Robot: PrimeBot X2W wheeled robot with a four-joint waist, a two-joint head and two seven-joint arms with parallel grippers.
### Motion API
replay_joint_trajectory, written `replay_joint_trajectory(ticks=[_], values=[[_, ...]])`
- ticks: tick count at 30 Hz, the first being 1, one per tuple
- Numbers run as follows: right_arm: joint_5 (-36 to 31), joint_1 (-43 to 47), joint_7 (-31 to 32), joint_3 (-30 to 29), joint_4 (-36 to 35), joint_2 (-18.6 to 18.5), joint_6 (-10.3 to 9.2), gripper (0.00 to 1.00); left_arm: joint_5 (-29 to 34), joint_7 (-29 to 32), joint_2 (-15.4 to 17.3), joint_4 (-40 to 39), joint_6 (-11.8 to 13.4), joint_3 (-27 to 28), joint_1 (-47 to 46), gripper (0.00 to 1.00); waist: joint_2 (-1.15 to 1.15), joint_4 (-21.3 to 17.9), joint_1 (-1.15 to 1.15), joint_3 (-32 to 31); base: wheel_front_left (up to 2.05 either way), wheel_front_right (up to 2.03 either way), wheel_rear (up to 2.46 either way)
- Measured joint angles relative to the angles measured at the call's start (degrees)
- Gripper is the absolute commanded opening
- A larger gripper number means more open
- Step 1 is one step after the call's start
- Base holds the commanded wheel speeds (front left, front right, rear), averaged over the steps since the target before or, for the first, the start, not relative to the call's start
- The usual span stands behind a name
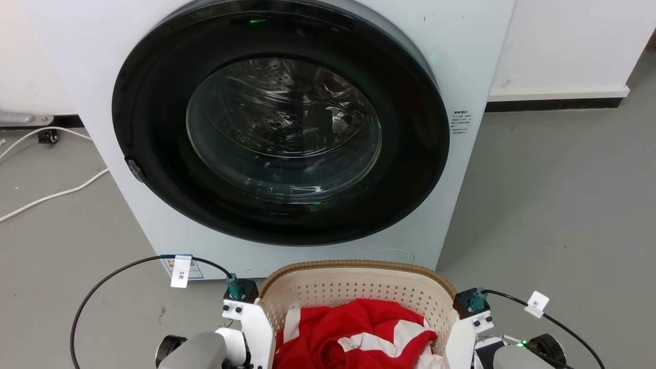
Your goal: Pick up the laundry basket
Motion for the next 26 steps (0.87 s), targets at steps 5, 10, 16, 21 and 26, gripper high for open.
replay_joint_trajectory(ticks=[5,10,16,21,26], values=[[-0.1,0.1,0.1,-0.2,0.0,0.0,0.0,0.0,-0.3,0.0,-0.1,0.1,0.0,-0.3,0.0,0.0,0.0,0.0,0.0,0.0,0.0,0.0,0.0],[-0.3,0.2,0.1,-0.2,0.0,0.0,0.0,0.0,-0.6,-0.1,-0.1,0.2,0.0,-0.6,0.0,0.0,0.0,-0.1,0.0,-0.1,0.0,0.0,0.0],[-0.4,0.5,0.1,-0.4,0.0,0.0,0.0,0.0,-1.0,-0.1,-0.2,0.3,0.0,-0.9,0.0,0.0,0.0,-0.1,0.0,0.0,0.0,0.0,0.0],[-0.5,0.6,0.1,-0.4,0.0,-0.1,0.0,0.0,-1.4,-0.1,-0.2,0.3,0.0,-1.3,0.0,0.0,0.0,-0.1,0.0,0.0,0.0,0.0,0.0],[-0.5,0.7,0.1,-0.5,0.0,-0.1,0.0,0.0,-1.6,-0.1,-0.2,0.3,0.0,-1.6,0.0,0.0,0.0,-0.1,0.0,-0.1,0.0,0.0,0.0]])
